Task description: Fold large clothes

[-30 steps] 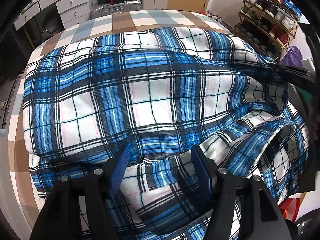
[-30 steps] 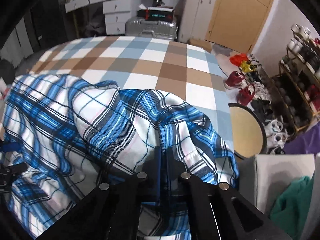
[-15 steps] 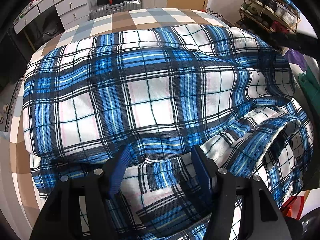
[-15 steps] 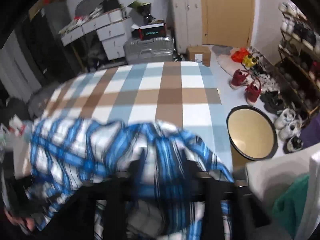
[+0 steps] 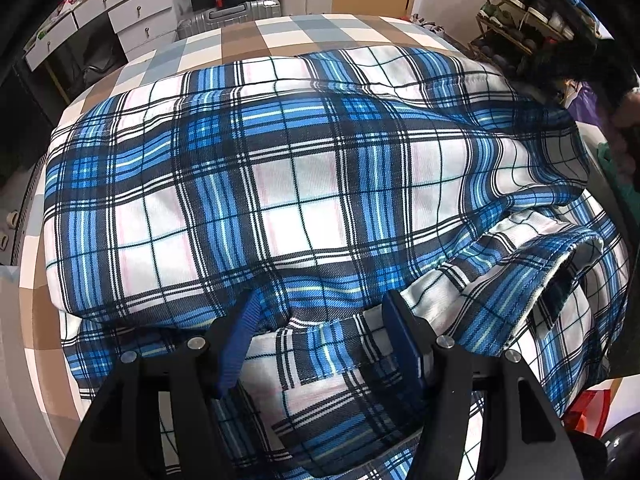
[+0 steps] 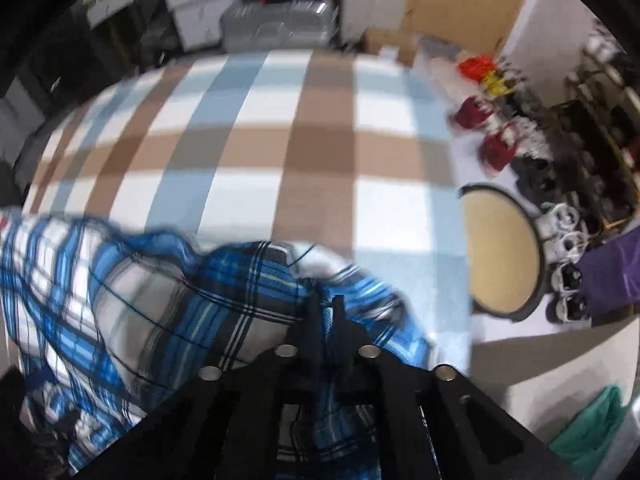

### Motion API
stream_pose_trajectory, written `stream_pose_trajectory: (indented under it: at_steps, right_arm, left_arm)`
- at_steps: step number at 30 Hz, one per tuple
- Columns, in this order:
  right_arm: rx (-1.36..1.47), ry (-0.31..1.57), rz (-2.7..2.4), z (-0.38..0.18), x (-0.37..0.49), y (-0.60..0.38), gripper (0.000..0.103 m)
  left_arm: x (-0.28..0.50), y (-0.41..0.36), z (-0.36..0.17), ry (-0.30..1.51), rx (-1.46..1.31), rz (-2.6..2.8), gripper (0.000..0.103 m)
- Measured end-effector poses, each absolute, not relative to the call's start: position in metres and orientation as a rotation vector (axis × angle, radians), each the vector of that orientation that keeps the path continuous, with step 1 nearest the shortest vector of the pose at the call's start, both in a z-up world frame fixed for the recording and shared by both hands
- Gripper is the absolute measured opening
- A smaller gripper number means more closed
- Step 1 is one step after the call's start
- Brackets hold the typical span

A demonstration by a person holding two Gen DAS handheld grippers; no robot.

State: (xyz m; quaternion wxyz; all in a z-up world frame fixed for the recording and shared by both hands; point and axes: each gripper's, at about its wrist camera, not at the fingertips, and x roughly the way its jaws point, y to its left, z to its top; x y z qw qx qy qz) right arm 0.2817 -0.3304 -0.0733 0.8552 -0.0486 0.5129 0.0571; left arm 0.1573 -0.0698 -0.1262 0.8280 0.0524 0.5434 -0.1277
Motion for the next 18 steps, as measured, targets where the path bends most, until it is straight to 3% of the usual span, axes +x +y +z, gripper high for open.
stream_pose_trajectory:
  at_steps: [5, 10, 12, 16, 18]
  right_arm:
    - [0.170, 0.990, 0.072, -0.064, 0.282, -0.374, 0.001]
    - [0.377, 1.053, 0.030, -0.088, 0.295, -0.393, 0.004]
    - [0.370, 1.041, 0.001, -0.085, 0.295, -0.393, 0.013]
    - [0.287, 0.890, 0.014, -0.046, 0.274, -0.384, 0.018]
    - [0.208, 0.842, 0.098, -0.024, 0.256, -0.366, 0.037]
  left_arm:
    - [0.156, -0.072, -0.127, 1.154, 0.110, -0.279, 0.059]
    - [0.153, -0.075, -0.126, 1.147, 0.122, -0.276, 0.059]
    - [0.152, -0.075, -0.125, 1.149, 0.123, -0.279, 0.059]
    - [0.152, -0.070, -0.119, 1.154, 0.094, -0.297, 0.059]
    - [0.152, -0.063, -0.109, 1.140, 0.067, -0.320, 0.059]
